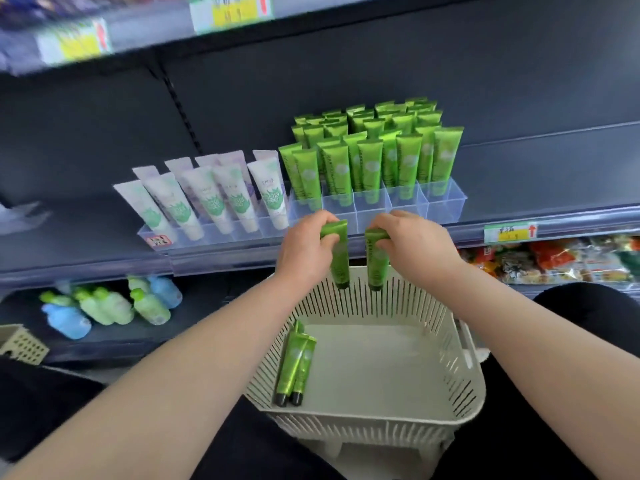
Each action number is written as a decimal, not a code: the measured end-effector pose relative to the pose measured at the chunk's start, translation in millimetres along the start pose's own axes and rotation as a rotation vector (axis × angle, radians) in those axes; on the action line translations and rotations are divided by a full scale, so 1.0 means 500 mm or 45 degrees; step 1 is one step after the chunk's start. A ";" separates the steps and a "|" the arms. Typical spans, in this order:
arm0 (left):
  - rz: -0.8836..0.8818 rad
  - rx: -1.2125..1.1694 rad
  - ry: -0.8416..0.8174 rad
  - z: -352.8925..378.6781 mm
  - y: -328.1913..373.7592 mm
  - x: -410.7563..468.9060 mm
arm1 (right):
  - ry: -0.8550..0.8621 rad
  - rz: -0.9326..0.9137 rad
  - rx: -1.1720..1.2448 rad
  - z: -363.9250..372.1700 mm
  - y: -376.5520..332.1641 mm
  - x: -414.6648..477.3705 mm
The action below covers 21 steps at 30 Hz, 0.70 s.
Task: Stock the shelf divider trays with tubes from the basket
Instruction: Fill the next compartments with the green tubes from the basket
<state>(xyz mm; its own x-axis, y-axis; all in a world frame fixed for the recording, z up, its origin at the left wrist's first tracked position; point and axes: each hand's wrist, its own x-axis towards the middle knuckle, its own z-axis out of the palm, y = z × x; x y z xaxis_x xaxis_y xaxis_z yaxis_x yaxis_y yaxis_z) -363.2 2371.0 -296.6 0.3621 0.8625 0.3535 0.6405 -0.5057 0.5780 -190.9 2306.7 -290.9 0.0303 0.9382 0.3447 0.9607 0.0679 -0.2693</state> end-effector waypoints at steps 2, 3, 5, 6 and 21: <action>0.018 0.017 0.045 -0.034 0.018 0.023 | 0.069 -0.017 -0.012 -0.026 -0.013 0.017; 0.027 0.026 0.070 -0.050 0.026 0.035 | 0.099 -0.021 -0.012 -0.037 -0.019 0.025; 0.021 0.036 0.122 -0.077 0.042 0.058 | 0.135 -0.032 -0.018 -0.057 -0.029 0.041; 0.007 0.036 0.145 -0.088 0.049 0.071 | 0.147 -0.040 -0.026 -0.065 -0.034 0.047; 0.048 0.054 0.049 -0.028 0.166 0.179 | 0.380 0.133 -0.132 -0.154 0.102 0.082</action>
<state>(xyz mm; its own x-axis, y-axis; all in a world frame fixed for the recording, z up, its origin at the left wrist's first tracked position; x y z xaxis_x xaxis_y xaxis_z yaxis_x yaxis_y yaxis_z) -287.2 2406.0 -206.5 0.3605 0.8414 0.4026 0.6552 -0.5357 0.5327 -119.4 2322.3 -221.4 0.1952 0.7965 0.5722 0.9706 -0.0732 -0.2292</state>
